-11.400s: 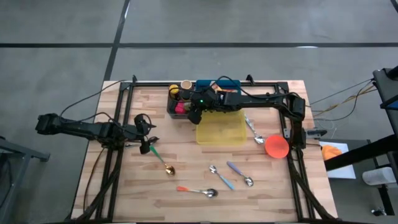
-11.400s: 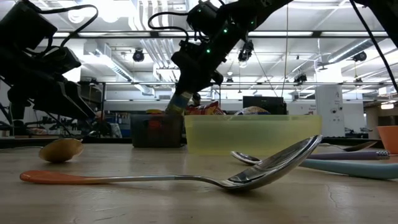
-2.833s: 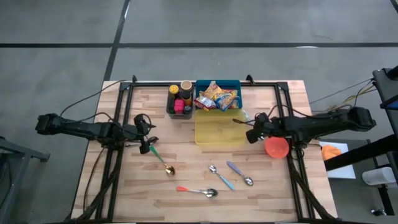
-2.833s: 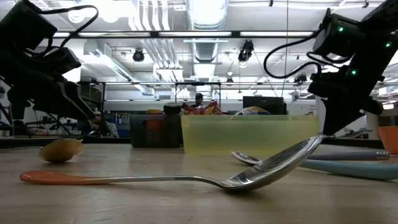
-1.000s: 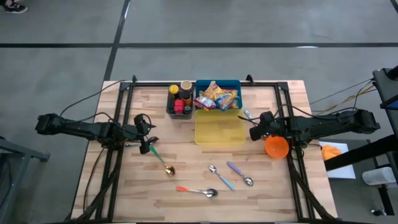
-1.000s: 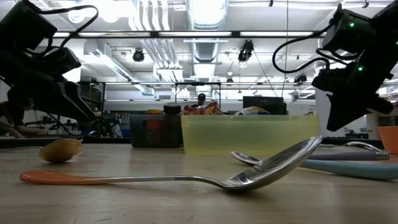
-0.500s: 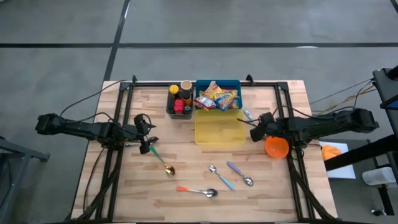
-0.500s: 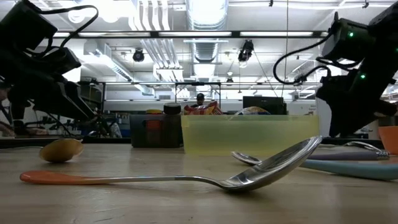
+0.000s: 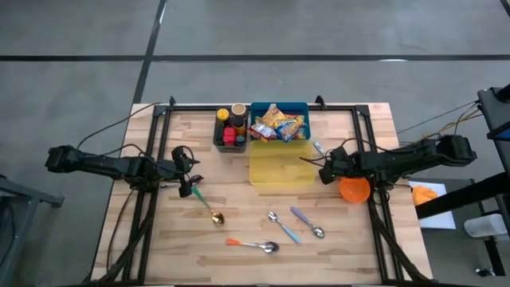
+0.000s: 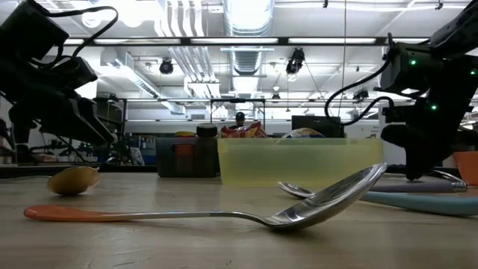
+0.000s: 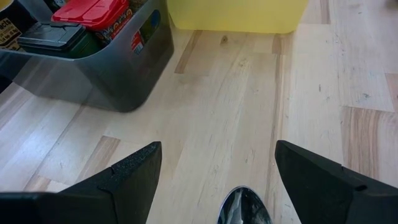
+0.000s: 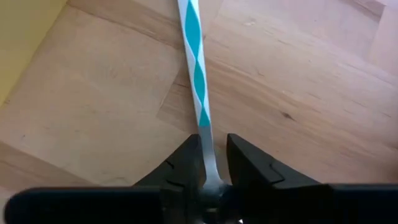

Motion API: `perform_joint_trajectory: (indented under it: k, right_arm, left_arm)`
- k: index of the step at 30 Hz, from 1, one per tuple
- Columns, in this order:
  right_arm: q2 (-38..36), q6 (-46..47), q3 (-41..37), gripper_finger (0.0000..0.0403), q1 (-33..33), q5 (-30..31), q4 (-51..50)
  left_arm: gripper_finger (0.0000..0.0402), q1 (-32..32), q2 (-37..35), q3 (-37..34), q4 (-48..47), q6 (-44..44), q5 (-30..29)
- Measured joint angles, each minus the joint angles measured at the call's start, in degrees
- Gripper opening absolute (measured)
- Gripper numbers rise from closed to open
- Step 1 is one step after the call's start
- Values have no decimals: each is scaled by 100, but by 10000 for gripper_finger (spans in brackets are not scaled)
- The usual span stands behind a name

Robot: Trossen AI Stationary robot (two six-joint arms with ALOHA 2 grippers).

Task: Pick & Place Food Item
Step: Put the green patterned spoon into the yellow bin

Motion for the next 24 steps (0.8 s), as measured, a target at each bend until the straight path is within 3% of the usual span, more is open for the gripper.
perform_joint_trajectory:
  k: [13,24]
  right_arm:
    - [97,7,14,17,4,-109,66]
    - [99,23,5,21,4,-133,94]
  left_arm:
    - [317,2,0,0,0,0,-2]
    - [317,2,0,-2,1,0,0]
